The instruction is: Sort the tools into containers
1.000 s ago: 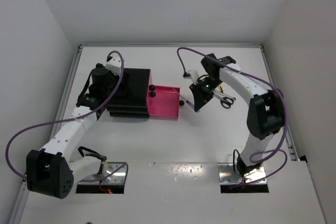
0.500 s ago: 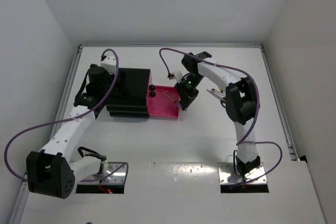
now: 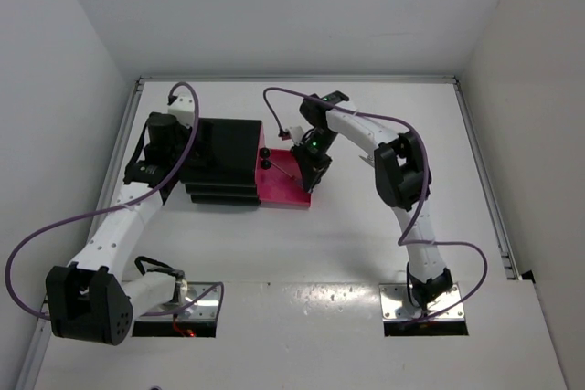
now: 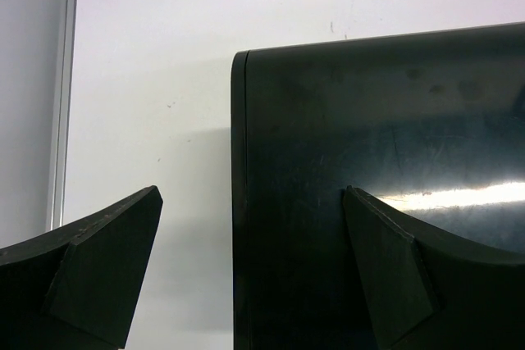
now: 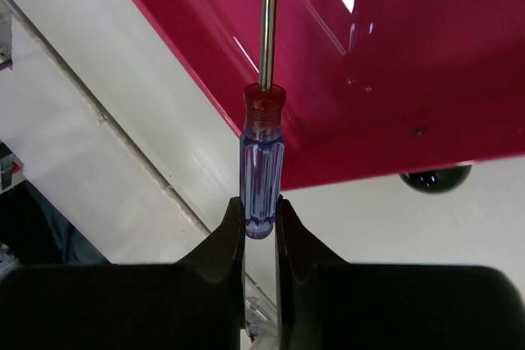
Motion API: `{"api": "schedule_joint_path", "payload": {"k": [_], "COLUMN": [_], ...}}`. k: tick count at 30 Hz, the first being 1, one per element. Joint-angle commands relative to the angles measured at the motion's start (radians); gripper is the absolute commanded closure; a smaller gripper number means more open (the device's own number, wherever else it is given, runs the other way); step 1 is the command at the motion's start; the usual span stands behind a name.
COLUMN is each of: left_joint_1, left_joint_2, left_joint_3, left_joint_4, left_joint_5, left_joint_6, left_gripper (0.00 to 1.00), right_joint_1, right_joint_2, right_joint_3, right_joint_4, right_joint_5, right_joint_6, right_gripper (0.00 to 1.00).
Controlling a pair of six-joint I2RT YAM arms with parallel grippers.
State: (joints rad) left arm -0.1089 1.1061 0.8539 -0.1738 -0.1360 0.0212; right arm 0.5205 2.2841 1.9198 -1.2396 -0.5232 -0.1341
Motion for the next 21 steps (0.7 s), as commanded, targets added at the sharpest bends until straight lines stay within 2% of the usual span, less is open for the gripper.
{"api": "schedule_joint_path", "payload": {"k": [1, 13, 16, 17, 20, 21], "left_joint_1": [0.014, 0.023, 0.023, 0.023, 0.023, 0.023], "left_joint_2": [-0.011, -0.011, -0.011, -0.011, -0.011, -0.011], "left_joint_3": [0.027, -0.001, -0.001, -0.001, -0.001, -0.001], "left_joint_4": [-0.033, -0.033, -0.033, -0.033, -0.033, -0.033], "left_joint_5": [0.010, 0.019, 0.019, 0.030, 0.039, 0.048], "left_joint_6": [-0.003, -0.003, -0.003, -0.003, -0.003, -0.003], "left_gripper": [0.00, 0.00, 0.00, 0.00, 0.00, 0.00], "right_joint_1": [0.013, 0.013, 0.013, 0.013, 0.013, 0.013], "right_joint_2": [0.024, 0.078, 0.089, 0.098, 0.098, 0.089], "right_joint_3": [0.054, 0.084, 0.094, 0.094, 0.104, 0.104], "right_joint_4": [-0.004, 0.072, 0.072, 0.072, 0.081, 0.081], "right_joint_5": [0.015, 0.015, 0.005, 0.005, 0.005, 0.005], "right_joint_6": [0.036, 0.110, 0.110, 0.119, 0.119, 0.119], "right_gripper": [1.00, 1.00, 0.88, 0.79, 0.60, 0.57]}}
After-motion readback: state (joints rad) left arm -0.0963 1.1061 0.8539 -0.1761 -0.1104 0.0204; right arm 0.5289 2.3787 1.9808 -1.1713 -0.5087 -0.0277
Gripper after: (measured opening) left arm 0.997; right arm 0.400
